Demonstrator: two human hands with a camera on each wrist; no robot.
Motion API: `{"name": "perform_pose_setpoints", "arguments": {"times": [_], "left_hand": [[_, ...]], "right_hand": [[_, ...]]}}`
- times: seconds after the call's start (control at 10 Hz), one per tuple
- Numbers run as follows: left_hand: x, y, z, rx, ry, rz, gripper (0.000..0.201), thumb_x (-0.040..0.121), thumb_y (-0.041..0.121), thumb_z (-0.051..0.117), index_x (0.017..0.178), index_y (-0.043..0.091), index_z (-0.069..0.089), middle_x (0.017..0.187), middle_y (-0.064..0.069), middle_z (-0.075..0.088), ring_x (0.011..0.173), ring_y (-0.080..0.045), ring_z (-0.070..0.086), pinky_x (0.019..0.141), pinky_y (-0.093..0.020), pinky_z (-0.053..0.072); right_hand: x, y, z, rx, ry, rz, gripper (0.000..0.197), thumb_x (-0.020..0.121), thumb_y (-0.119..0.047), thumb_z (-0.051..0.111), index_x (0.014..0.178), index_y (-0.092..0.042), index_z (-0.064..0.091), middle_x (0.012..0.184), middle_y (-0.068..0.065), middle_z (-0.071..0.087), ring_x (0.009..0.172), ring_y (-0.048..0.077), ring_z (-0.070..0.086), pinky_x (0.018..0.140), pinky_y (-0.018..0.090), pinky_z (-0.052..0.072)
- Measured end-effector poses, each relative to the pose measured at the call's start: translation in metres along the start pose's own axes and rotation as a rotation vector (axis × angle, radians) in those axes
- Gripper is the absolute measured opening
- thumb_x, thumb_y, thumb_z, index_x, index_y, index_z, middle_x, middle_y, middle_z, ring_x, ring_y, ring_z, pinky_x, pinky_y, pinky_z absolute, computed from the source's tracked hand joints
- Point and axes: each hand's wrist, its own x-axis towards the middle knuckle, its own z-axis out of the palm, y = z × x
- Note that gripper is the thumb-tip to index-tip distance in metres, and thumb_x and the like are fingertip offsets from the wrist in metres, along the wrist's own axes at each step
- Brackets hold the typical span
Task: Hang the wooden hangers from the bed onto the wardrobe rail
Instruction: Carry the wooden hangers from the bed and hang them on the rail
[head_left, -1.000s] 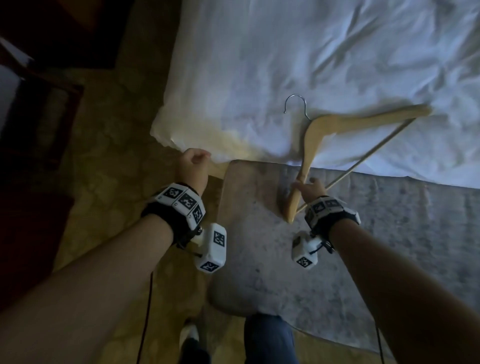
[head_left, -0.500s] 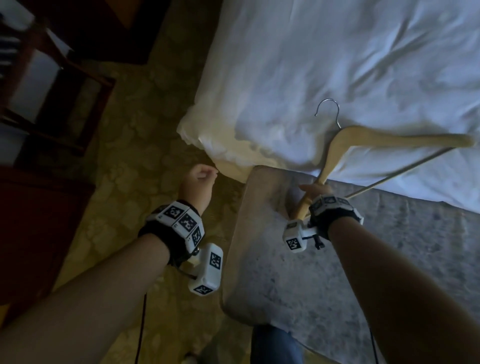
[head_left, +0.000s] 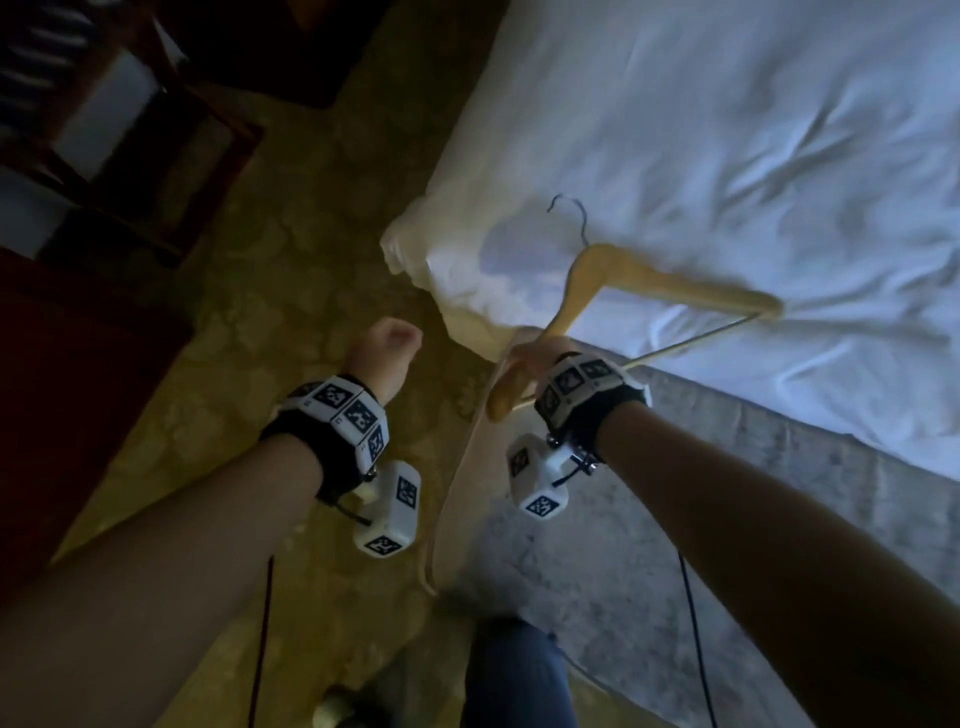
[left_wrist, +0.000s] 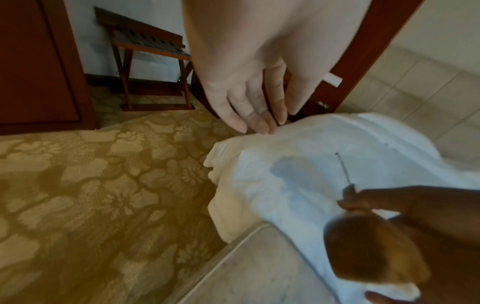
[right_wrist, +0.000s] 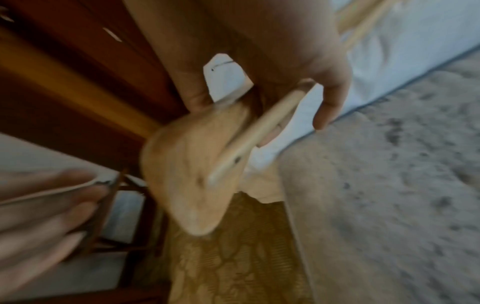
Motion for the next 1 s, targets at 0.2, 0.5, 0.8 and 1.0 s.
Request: {"name": "perform_pose_setpoints", "arguments": {"times": [0.2, 0.5, 0.8, 1.0], "left_hand": [[-0.050, 0.044, -0.103, -0.206, -0.048, 0.008, 0.008, 0.097, 0.020, 0.048, 0.091, 0.023, 0.053, 0.085, 0.005, 0.058, 0.081, -0.013, 0.055, 0.077, -0.030, 0.045], [-0.145, -0.006, -0.340, -0.169, 0.186, 0.190, 0.031, 0.092, 0.003, 0.052, 0.122, 0.013, 0.053, 0.090, -0.003, 0.059, 0.063, 0.002, 0.058, 0.053, -0.010, 0.043], [-0.262, -0.151, -0.568, -0.036, 0.540, 0.245, 0.063, 0.074, 0.017, 0.077, 0.124, 0.022, 0.041, 0.112, -0.008, 0.049, 0.106, -0.026, 0.053, 0.086, -0.032, 0.047], [-0.326, -0.259, -0.684, 0.401, 0.735, 0.188, 0.067, 0.080, 0.040, 0.069, 0.138, 0.036, 0.035, 0.144, -0.002, 0.031, 0.132, -0.028, 0.026, 0.105, -0.049, 0.029]], "right_hand": [[-0.110, -0.103, 0.029, 0.187, -0.066, -0.082, 0.030, 0.092, -0.026, 0.051, 0.066, -0.013, 0.045, 0.066, 0.004, 0.045, 0.058, 0.016, 0.043, 0.058, 0.027, 0.039], [-0.296, -0.221, 0.171, 0.525, -0.523, -0.189, 0.033, 0.088, -0.038, 0.052, 0.077, -0.007, 0.055, 0.074, 0.007, 0.053, 0.068, 0.020, 0.052, 0.096, 0.046, 0.039], [-0.438, -0.321, 0.393, -0.295, -0.702, -0.522, 0.018, 0.090, -0.021, 0.053, 0.080, -0.008, 0.059, 0.061, 0.003, 0.056, 0.045, 0.012, 0.058, 0.066, 0.030, 0.044], [-0.494, -0.368, 0.543, -0.683, -1.066, -0.562, 0.048, 0.089, -0.043, 0.044, 0.094, 0.003, 0.056, 0.047, 0.001, 0.049, 0.044, 0.012, 0.047, 0.059, 0.027, 0.035]]}}
